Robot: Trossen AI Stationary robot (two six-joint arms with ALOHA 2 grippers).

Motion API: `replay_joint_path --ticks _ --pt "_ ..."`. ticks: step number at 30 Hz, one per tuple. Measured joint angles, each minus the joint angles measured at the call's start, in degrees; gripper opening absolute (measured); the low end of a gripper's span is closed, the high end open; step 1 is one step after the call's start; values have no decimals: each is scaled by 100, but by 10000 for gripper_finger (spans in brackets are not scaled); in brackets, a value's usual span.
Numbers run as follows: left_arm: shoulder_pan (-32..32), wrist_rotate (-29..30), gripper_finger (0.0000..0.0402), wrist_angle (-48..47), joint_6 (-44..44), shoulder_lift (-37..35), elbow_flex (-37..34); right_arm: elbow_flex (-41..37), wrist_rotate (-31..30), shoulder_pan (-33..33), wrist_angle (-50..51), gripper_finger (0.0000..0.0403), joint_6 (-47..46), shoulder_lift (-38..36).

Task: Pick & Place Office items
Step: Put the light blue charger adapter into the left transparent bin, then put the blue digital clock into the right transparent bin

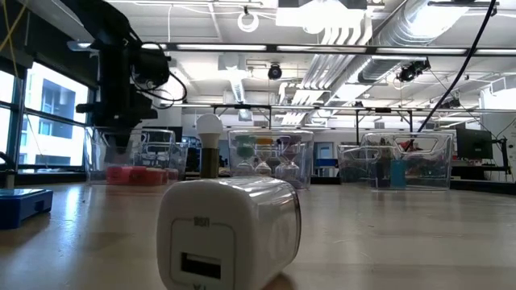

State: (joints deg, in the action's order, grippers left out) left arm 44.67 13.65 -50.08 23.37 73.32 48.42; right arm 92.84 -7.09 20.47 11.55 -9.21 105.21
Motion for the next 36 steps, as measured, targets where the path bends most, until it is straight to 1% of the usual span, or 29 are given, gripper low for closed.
replay_joint_path --ticks 4,6,10,12,14,18,23,30,36 --pt "101 -5 113 0 550 76 0 0 0 0 0 249 0 0" --pt "115 -5 136 0 620 100 0 0 0 0 -2 249 0 0" --pt "92 -13 202 5 628 118 0 0 0 0 -1 249 0 0" --pt "41 -13 223 8 626 118 2 0 0 0 -2 249 0 0" --pt "4 -13 234 6 459 118 2 0 0 0 -1 249 0 0" --pt "-88 -6 240 1 -76 109 9 0 0 0 -2 249 0 0" --pt "-97 32 242 11 -93 -97 209 0 0 0 -2 249 0 0" --pt "-272 41 242 -2 -463 -777 271 0 0 0 -2 249 0 0" --pt "-779 43 243 7 -581 -1390 271 0 0 0 -2 249 0 0"
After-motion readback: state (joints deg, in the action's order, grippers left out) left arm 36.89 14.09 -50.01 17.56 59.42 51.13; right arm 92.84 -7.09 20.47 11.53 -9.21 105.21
